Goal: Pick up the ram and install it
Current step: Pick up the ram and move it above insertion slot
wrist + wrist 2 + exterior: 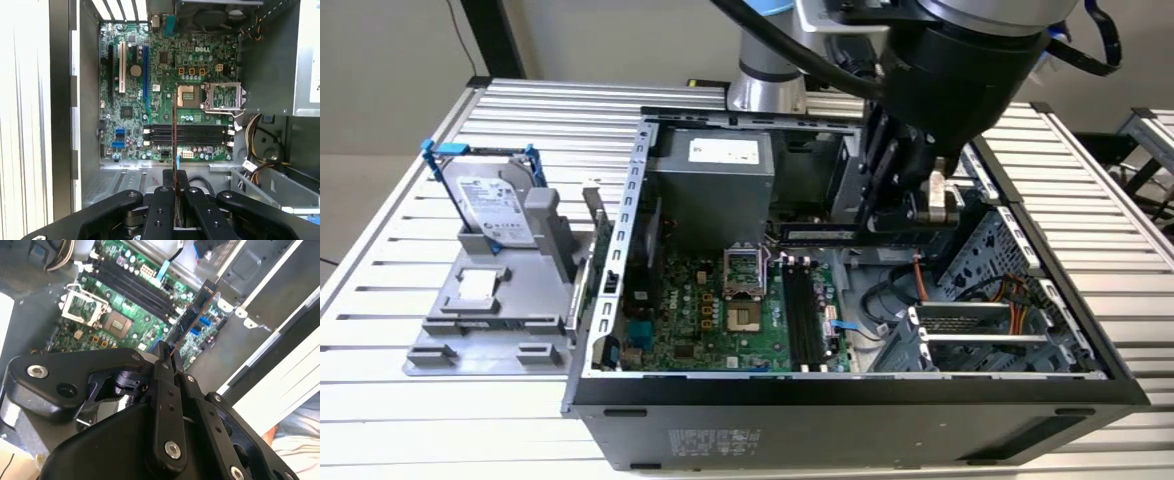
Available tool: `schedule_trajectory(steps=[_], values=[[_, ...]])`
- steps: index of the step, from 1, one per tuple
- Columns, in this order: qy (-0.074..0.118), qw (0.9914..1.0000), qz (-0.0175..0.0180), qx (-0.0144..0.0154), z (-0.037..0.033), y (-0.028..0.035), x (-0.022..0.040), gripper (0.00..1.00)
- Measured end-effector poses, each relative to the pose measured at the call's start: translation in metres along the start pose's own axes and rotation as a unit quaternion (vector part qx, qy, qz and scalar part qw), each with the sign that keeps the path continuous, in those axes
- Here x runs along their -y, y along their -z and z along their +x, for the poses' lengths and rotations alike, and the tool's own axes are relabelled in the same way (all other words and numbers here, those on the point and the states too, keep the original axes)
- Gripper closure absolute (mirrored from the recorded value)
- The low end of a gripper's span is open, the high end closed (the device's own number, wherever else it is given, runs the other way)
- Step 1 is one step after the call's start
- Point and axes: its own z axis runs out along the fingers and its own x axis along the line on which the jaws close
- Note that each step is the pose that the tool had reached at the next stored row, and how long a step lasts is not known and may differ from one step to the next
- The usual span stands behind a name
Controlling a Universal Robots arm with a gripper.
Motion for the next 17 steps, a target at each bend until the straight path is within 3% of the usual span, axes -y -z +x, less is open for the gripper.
schedule_trajectory(steps=[8,17], values=[[-0.018,0.99984,0.0006,-0.0015,-0.0023,0.0002,0.0159,1.00],[-0.018,0.99983,0.0006,-0.0015,-0.0024,0.0002,0.0164,1.00]])
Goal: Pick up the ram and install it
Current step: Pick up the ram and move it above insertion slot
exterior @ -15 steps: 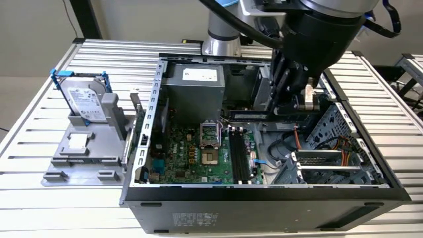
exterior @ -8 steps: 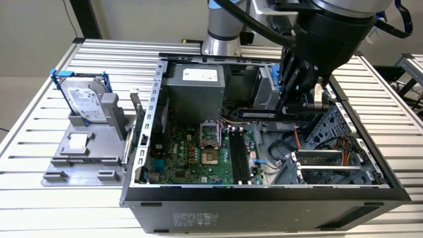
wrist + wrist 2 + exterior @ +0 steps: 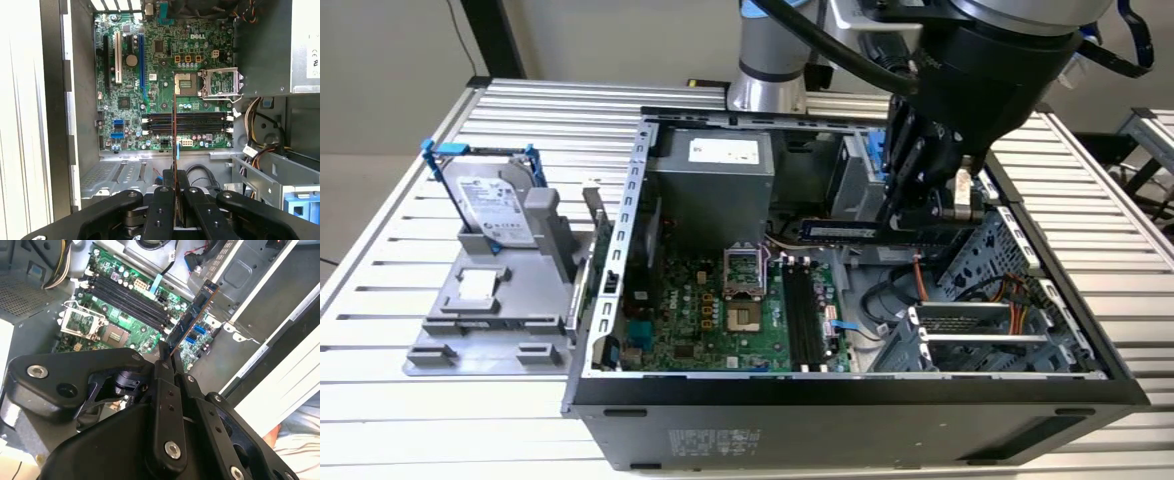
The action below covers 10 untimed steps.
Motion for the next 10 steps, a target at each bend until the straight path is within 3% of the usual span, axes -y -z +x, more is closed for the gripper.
schedule_trajectory(steps=[6,10], values=[[0.000,1.00000,0.0000,0.0000,-0.0030,-0.0001,-0.0001,1.00],[0.000,1.00000,0.0000,0.0000,-0.0122,-0.0003,-0.0006,1.00]])
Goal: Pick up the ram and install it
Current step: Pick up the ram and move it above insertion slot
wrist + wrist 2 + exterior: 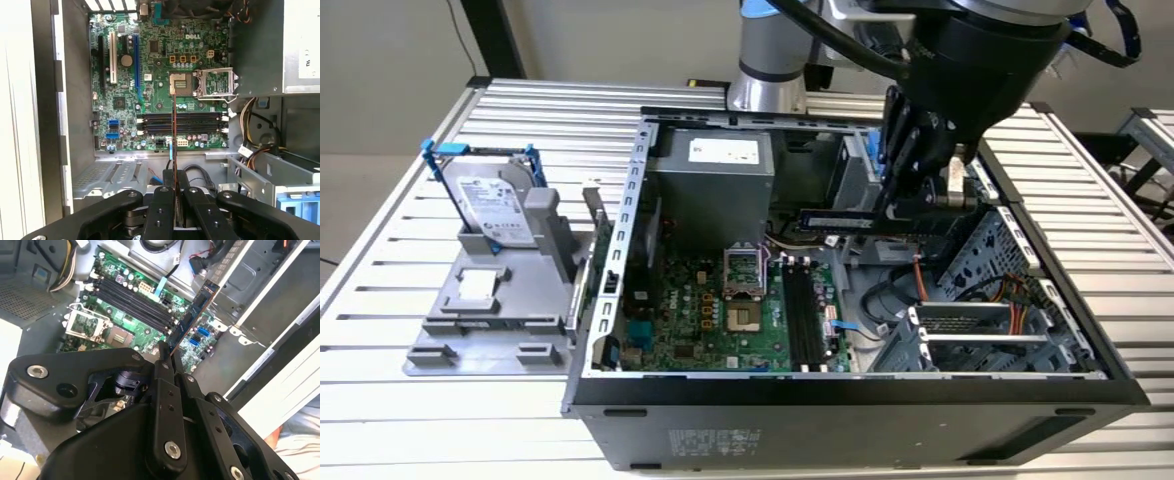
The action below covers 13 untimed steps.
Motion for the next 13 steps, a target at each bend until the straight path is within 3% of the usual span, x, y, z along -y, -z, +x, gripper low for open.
schedule_trajectory(steps=[13], values=[[0.000,1.00000,0.0000,0.0000,-0.0358,-0.0010,-0.0017,1.00]])
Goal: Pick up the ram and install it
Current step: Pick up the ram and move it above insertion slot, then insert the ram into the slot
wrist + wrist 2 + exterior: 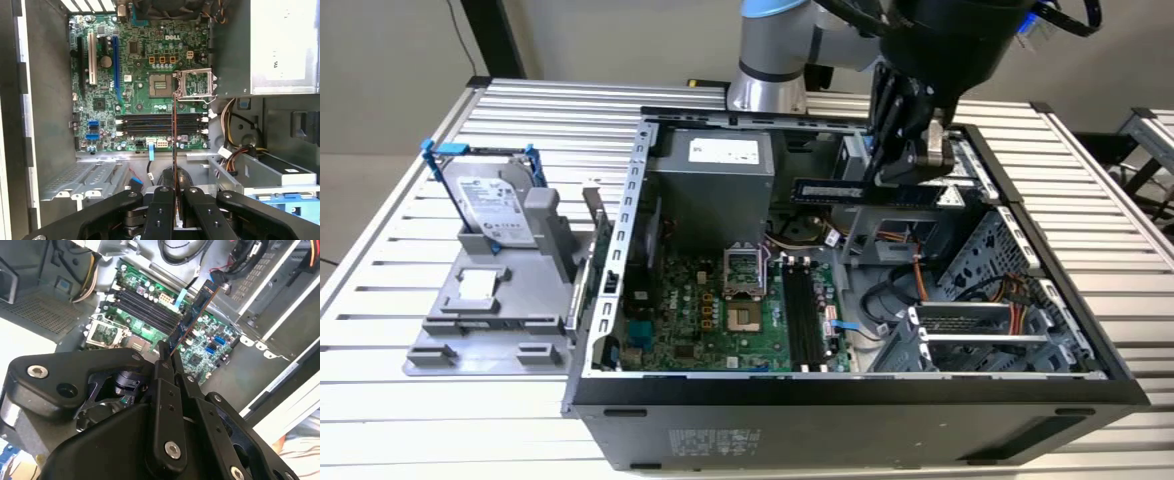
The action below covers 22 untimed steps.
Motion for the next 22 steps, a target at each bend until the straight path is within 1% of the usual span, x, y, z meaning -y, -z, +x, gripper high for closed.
schedule_trajectory(steps=[4,22], values=[[0.000,1.00000,0.0000,-0.0001,-0.0075,-0.0002,-0.0003,1.00],[-0.001,1.00000,0.0000,0.0000,-0.0078,-0.0002,-0.0004,1.00]])
